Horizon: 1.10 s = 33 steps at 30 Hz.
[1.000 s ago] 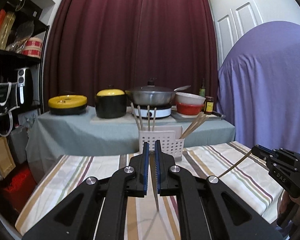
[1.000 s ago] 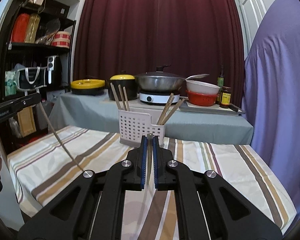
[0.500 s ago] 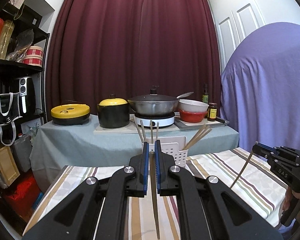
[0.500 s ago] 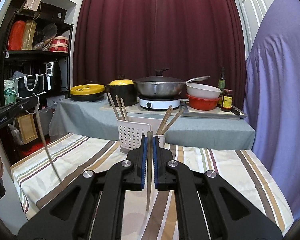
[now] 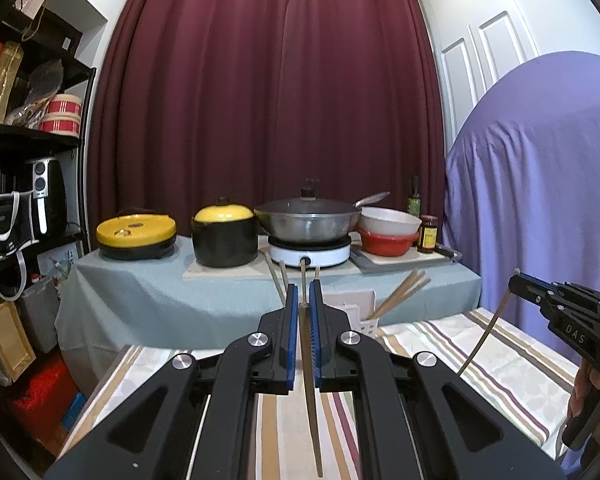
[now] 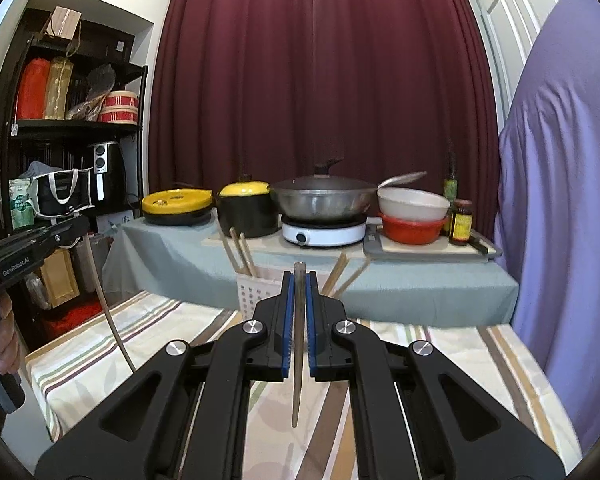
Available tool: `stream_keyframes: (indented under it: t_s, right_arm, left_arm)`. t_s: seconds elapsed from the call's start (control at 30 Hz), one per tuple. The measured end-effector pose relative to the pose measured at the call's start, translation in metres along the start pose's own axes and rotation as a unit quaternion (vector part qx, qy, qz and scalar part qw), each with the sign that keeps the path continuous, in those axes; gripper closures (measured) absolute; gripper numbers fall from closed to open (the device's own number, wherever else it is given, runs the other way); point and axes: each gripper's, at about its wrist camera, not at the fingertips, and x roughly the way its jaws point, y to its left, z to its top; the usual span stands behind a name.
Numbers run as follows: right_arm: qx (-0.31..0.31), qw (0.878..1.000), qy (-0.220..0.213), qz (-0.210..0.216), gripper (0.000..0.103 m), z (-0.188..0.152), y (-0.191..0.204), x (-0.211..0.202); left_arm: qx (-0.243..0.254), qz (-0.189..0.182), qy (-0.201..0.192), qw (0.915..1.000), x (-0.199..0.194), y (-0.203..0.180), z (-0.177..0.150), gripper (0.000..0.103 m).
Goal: Organize utensils
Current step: 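Lift both held chopsticks and carry them over the white basket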
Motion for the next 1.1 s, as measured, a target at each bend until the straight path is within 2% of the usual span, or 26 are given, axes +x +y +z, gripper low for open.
stream_keyframes:
  t_s: [0.67,1.1]
  right_arm:
    - [-0.024,0.996,-0.085,0.000,0.097,0.068,-0.004,0.048]
    - [-0.021,0.996,-0.083,-0.004,0.097,0.082,-0.015,0.093]
  left_arm:
    - [-0.011,0.007,-0.095,0.9954,0.044,0.000,0.068,0.097]
    - [-0.021,0.017,-0.120,0.9925,0.084,0.006,0.090,0.097]
